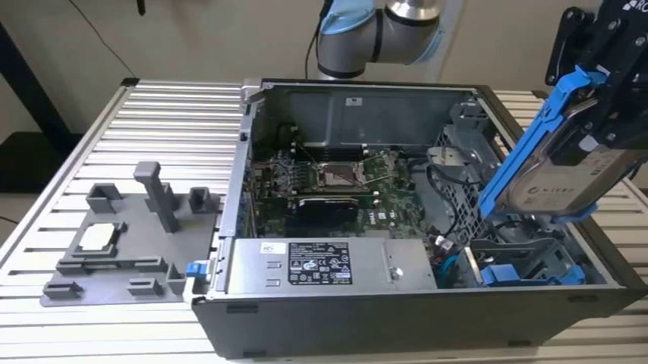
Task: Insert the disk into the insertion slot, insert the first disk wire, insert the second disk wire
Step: 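Insert the disk into the insertion slot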
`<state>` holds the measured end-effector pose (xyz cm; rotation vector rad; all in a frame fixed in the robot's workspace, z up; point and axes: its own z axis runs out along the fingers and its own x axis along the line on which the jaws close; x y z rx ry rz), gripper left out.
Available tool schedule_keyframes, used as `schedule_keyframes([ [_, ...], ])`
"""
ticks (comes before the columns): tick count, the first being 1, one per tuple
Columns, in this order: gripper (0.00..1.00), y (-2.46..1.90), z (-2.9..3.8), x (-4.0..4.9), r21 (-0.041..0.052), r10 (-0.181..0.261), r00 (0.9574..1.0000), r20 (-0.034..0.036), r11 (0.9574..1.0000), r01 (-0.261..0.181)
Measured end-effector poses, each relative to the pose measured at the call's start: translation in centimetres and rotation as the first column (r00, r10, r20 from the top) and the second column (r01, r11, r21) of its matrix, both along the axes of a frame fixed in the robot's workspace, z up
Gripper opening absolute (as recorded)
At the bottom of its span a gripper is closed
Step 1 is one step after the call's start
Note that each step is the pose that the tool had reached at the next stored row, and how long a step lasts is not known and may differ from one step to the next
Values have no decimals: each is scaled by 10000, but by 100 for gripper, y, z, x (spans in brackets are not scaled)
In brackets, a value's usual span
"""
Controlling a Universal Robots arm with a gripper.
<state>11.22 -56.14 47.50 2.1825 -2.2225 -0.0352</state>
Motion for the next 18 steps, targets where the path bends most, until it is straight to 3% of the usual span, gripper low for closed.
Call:
schedule_keyframes([
  [18,33,-32,-163,38,0,0,10000,10,10000,0],
])
